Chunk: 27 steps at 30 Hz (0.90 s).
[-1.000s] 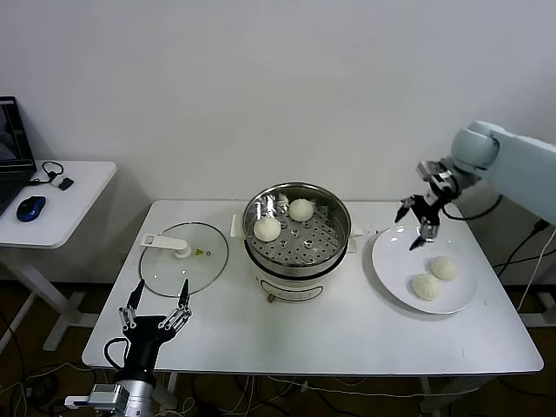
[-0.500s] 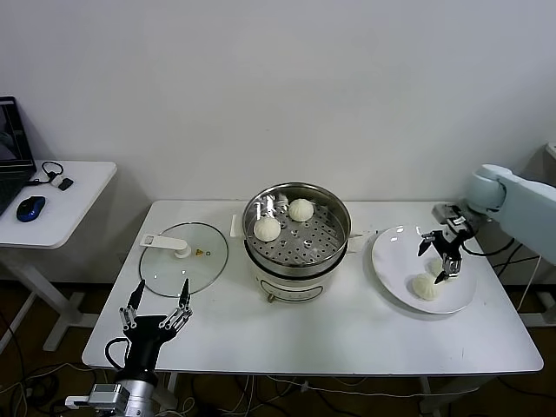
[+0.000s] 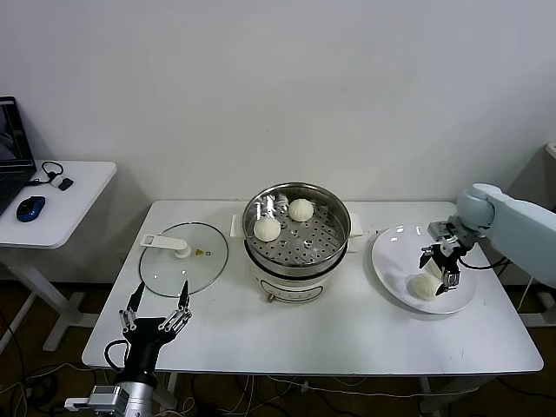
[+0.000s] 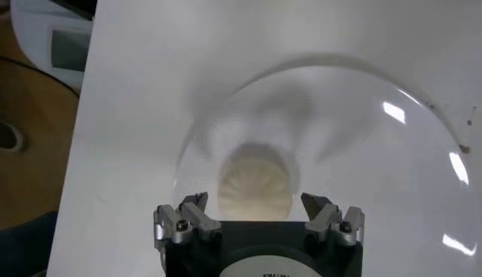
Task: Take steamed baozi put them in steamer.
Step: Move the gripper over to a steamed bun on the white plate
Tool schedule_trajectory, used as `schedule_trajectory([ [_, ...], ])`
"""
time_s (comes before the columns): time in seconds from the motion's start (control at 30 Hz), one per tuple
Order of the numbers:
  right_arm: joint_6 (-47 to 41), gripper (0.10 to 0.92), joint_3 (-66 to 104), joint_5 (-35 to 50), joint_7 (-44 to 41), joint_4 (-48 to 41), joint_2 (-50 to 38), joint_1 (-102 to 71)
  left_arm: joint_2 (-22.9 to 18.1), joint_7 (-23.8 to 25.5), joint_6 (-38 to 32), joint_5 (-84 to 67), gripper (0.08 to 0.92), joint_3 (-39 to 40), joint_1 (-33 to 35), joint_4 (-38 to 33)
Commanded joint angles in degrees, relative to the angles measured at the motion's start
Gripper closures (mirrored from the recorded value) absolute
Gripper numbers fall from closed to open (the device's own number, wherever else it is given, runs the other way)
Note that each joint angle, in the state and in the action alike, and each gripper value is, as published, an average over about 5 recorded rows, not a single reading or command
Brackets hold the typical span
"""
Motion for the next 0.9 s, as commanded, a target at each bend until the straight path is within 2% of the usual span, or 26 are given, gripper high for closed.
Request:
schedule_trajectory([
  [0.03,0.61,0.203,2.44,-3.22,0.39,-1.87,1.46,-2.76,-0.08,-0.01,0.13,-0.03,0.177,0.16,-0.19,0.12],
  [0.9,2.1,0.203,4.31,-6.88,0.32,-2.87,2.8,-4.78,-0.13,-0.09,-0.18,0.29,0.177,0.29,-0.22,1.09],
])
